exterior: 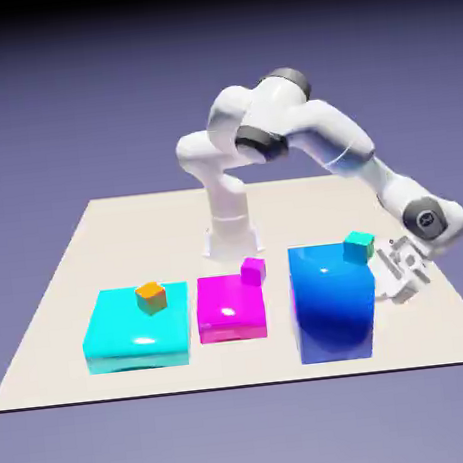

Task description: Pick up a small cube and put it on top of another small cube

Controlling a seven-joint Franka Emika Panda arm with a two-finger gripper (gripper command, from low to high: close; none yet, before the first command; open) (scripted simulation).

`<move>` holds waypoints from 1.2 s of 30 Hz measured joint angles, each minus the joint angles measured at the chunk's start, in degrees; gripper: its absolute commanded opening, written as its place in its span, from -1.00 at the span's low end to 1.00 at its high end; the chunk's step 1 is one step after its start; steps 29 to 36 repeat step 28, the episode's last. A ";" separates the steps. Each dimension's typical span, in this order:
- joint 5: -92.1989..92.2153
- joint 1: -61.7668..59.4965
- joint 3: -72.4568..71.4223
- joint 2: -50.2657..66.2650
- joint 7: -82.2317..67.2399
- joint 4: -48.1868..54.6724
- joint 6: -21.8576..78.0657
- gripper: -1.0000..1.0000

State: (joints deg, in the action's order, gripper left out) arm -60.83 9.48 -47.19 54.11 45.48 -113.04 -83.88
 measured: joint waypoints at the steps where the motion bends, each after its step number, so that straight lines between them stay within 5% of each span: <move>1: 0.04 0.00 0.00 0.00 0.00 0.00 0.00 -1.00; 6: 11.14 4.46 -5.51 -5.57 -2.02 5.32 6.37 -1.00; 18: 21.20 6.24 7.31 -21.80 -22.55 29.56 26.23 -1.00; 25: 22.33 0.94 7.19 -25.56 -20.89 17.12 17.34 -1.00; 26: 22.43 0.49 7.18 -25.88 -20.75 16.06 16.58 1.00; 36: 22.34 0.48 7.18 -25.89 -20.78 16.05 16.55 1.00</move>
